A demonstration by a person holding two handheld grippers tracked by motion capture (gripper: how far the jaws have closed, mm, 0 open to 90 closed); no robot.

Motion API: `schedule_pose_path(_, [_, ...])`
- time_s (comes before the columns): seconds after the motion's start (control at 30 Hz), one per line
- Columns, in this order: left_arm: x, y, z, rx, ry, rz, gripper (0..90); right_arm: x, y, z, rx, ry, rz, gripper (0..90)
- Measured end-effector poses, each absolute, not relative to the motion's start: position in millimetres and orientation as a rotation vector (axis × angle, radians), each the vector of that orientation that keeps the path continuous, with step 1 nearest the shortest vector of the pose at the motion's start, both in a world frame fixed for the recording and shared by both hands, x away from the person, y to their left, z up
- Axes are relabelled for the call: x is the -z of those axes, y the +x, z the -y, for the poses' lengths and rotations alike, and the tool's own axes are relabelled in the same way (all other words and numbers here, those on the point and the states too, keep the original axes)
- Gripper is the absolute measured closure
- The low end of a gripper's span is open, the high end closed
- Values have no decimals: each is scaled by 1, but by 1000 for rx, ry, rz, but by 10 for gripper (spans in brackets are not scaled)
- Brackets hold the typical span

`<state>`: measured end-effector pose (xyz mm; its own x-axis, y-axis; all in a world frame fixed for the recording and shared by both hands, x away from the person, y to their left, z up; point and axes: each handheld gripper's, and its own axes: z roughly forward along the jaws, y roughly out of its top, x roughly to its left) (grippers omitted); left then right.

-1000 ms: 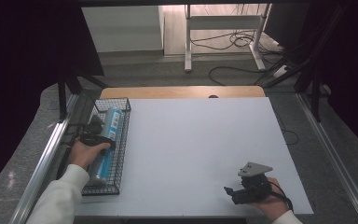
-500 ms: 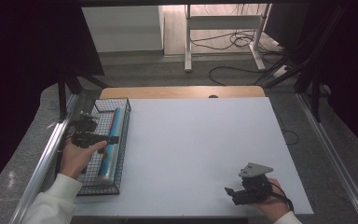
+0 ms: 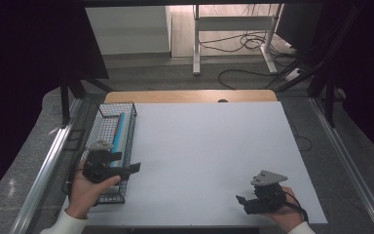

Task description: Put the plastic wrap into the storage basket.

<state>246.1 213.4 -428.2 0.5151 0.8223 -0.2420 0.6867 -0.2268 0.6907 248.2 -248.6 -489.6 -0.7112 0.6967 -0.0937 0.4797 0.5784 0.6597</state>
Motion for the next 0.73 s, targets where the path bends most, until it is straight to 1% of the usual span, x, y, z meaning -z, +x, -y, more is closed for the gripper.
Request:
schedule_pose_path(0.17, [449, 232, -197, -226, 2025, -1185, 160, 489, 248, 250, -895, 936, -2466, 125])
schedule_pose_path(0.3, [462, 226, -189, -195, 2062, -1162, 161, 490, 249, 251, -900, 928, -2463, 125])
schedule_pose_path(0.47, [464, 225, -184, -213, 2081, -1135, 162, 489, 248, 252, -911, 914, -2455, 122])
schedule_pose_path(0.73, [468, 229, -181, -223, 2099, -1150, 160, 487, 245, 259, -926, 929, -2417, 120])
